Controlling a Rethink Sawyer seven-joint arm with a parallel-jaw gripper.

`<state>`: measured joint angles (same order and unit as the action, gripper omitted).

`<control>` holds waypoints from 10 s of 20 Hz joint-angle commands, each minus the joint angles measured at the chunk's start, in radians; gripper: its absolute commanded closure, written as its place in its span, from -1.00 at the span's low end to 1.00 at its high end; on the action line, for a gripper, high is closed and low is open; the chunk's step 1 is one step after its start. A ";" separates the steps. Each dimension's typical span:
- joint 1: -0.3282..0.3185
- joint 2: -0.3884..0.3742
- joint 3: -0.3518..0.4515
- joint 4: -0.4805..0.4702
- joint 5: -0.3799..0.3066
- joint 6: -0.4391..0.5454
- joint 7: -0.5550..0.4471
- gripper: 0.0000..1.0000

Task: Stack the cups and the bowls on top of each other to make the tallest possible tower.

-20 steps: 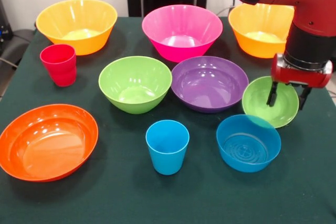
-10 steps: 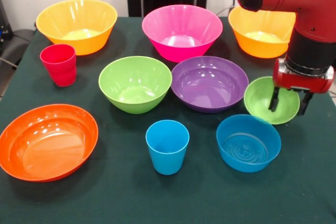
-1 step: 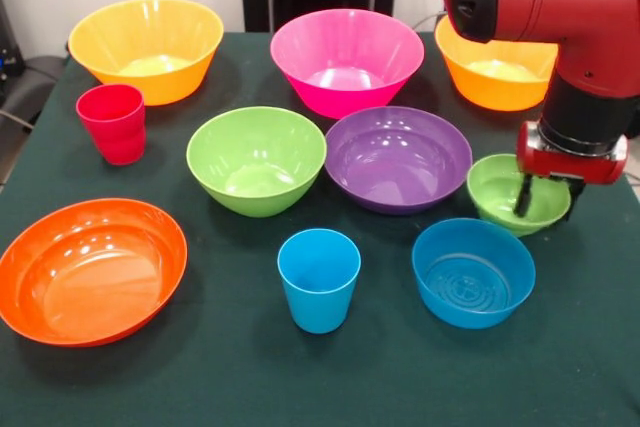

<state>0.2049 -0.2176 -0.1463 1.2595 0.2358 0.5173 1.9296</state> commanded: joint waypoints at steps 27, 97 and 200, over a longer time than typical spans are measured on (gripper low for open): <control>0.006 -0.067 0.024 -0.058 -0.014 0.320 0.140 1.00; -0.221 0.509 -1.296 -1.282 0.957 0.926 -0.342 1.00; -0.176 0.033 -0.162 -0.438 -0.264 0.403 -0.653 1.00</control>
<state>0.0148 -0.1716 -0.4537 0.7054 0.0466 0.9669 1.4412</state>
